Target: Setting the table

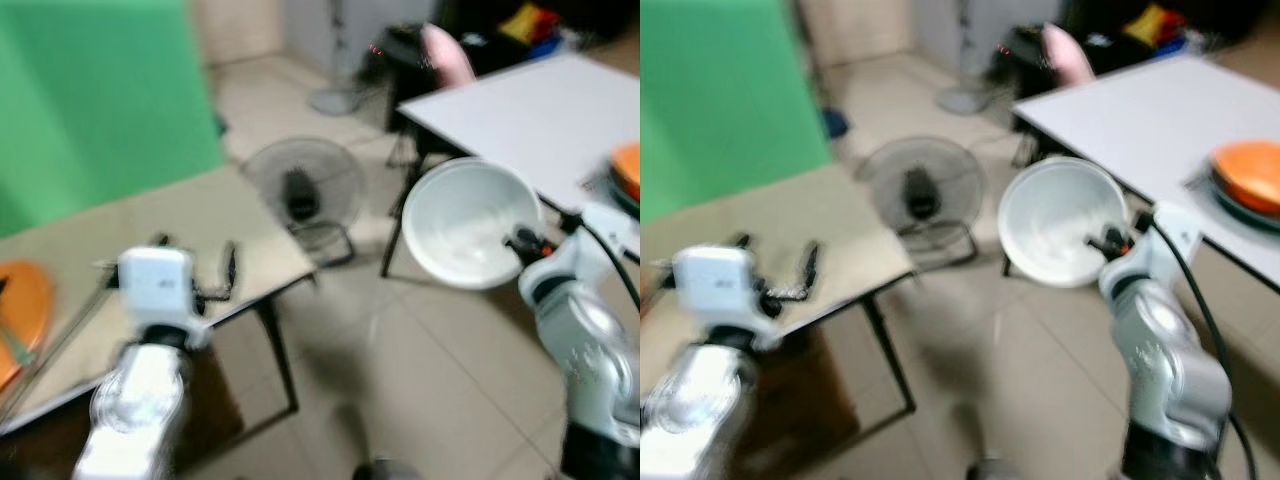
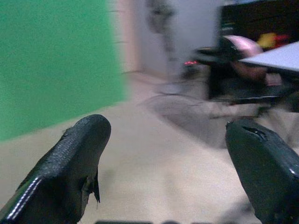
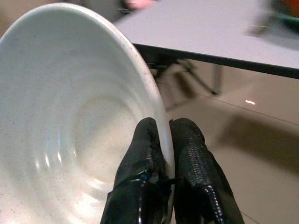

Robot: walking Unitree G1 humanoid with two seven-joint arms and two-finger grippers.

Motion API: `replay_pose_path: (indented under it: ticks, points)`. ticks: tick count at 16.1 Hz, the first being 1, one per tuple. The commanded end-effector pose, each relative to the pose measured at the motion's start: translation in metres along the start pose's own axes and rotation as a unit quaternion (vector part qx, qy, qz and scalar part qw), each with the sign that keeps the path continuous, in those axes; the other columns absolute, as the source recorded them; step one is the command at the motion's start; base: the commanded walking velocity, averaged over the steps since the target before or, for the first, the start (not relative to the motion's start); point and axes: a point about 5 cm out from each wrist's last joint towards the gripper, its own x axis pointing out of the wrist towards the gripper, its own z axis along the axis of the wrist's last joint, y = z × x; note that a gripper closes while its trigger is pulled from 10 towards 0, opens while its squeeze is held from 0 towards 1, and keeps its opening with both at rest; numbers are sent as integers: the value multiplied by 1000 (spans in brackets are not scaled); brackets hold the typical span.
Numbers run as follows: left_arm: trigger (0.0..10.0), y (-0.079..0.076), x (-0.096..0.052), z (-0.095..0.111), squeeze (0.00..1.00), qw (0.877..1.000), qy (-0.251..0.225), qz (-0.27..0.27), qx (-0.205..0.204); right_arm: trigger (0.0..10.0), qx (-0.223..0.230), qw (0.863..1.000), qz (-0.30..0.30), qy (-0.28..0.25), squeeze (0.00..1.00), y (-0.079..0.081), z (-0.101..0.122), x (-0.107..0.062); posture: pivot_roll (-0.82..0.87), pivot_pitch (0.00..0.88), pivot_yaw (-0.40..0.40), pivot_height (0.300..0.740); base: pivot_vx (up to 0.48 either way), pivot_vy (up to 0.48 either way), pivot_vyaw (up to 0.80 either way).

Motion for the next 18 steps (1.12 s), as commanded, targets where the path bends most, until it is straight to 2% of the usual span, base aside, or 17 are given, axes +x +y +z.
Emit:
replay_pose_path:
  ticks: [1, 3, 4, 7, 11, 18]
  points:
    - [10000, 6, 1, 1, 0, 1000, -3, 13, 10, 10000, -1, 1000, 5, -23, 0, 5, 7, -4, -101, 14, 22, 740, 0, 0, -800]
    - [10000, 5, 1, 0, 0, 1000, -2, 10, 7, 10000, 4, 1000, -14, -11, 0, -1, 0, -6, -107, 16, 25, 740, 0, 0, -800]
    - [10000, 5, 1, 0, 0, 1000, -2, 18, 1, 10000, 4, 1000, -16, -11, 0, 0, -1, -8, -108, 16, 26, 740, 0, 0, -800]
    - [10000, 4, 3, 0, 0, 1000, -14, 6, 23, 10000, -6, 1000, -10, -14, 0, 3, -2, -11, -114, 18, 27, 740, 0, 0, -800]
    - [10000, -1, 4, 0, 0, 1000, -18, -15, 15, 10000, -2, 1000, -19, -23, 0, 2, 1, -13, -118, 19, 28, 740, 0, 0, -800]
    - [10000, -4, 7, -1, 0, 999, -22, -26, 8, 10000, 8, 999, -34, -36, 0, -1, 7, -13, -130, 14, 31, 740, 296, 0, -800]
